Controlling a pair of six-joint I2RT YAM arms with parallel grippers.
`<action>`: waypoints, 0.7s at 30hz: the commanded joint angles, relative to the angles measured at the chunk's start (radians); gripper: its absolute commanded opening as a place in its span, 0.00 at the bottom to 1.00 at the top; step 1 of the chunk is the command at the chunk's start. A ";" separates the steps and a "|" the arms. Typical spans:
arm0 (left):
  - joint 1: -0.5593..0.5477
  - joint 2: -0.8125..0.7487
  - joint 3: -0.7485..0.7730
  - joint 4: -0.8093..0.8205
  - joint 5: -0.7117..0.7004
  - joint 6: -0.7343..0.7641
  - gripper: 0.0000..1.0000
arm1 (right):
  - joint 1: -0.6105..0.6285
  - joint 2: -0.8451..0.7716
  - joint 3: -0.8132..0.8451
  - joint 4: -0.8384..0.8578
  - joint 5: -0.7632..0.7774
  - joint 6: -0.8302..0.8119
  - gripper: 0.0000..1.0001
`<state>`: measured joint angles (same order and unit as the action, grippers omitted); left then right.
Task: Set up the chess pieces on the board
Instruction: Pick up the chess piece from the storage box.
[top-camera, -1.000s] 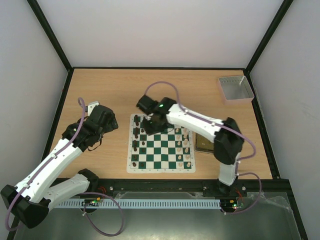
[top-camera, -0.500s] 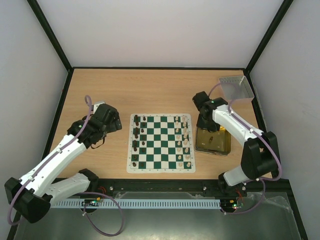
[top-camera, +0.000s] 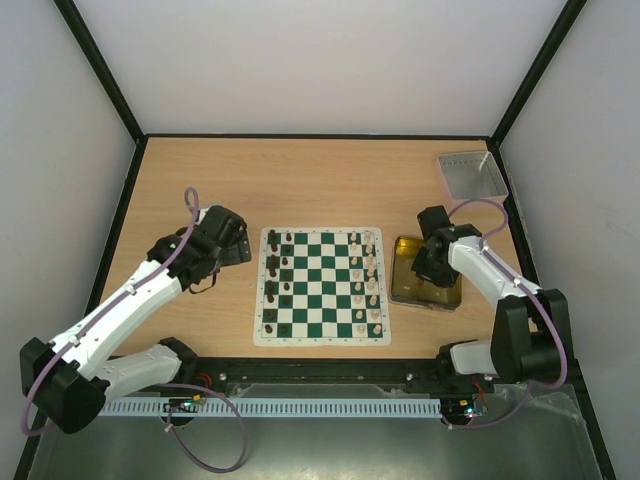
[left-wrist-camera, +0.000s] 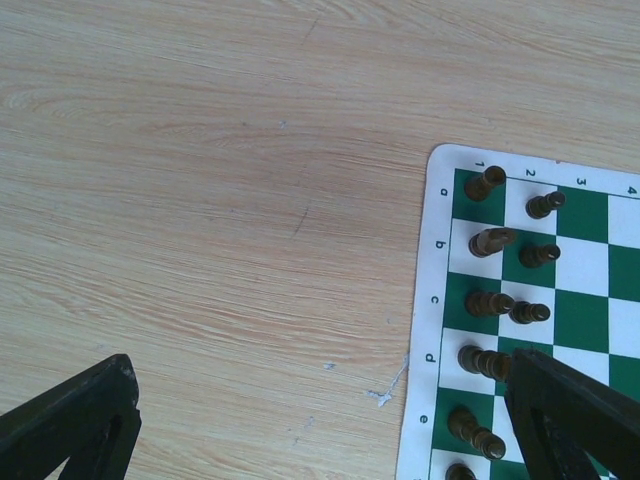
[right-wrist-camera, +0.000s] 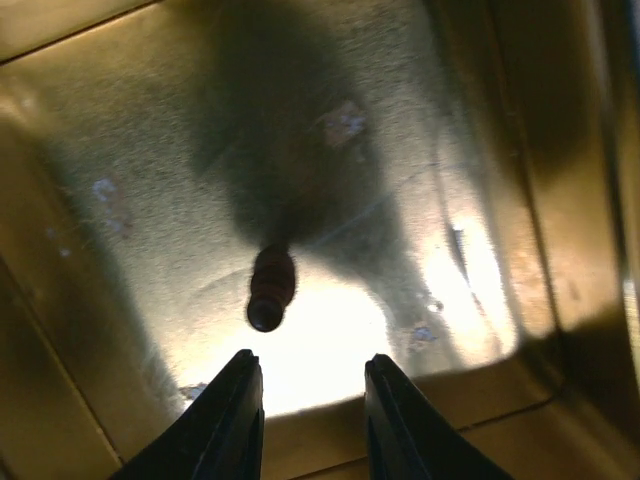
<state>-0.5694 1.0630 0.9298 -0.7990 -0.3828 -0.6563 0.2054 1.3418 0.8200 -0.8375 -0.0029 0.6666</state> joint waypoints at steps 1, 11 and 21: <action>-0.008 0.016 0.000 0.000 0.007 0.012 0.99 | -0.003 -0.032 -0.033 0.115 -0.079 0.003 0.27; -0.010 0.029 0.000 0.001 0.010 0.016 0.99 | -0.007 -0.001 -0.036 0.149 -0.091 0.002 0.27; -0.010 0.036 -0.001 0.001 0.011 0.018 0.99 | -0.026 0.058 -0.028 0.145 -0.088 0.006 0.27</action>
<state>-0.5739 1.0893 0.9298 -0.7982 -0.3737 -0.6529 0.1890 1.3796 0.7937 -0.6968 -0.0994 0.6666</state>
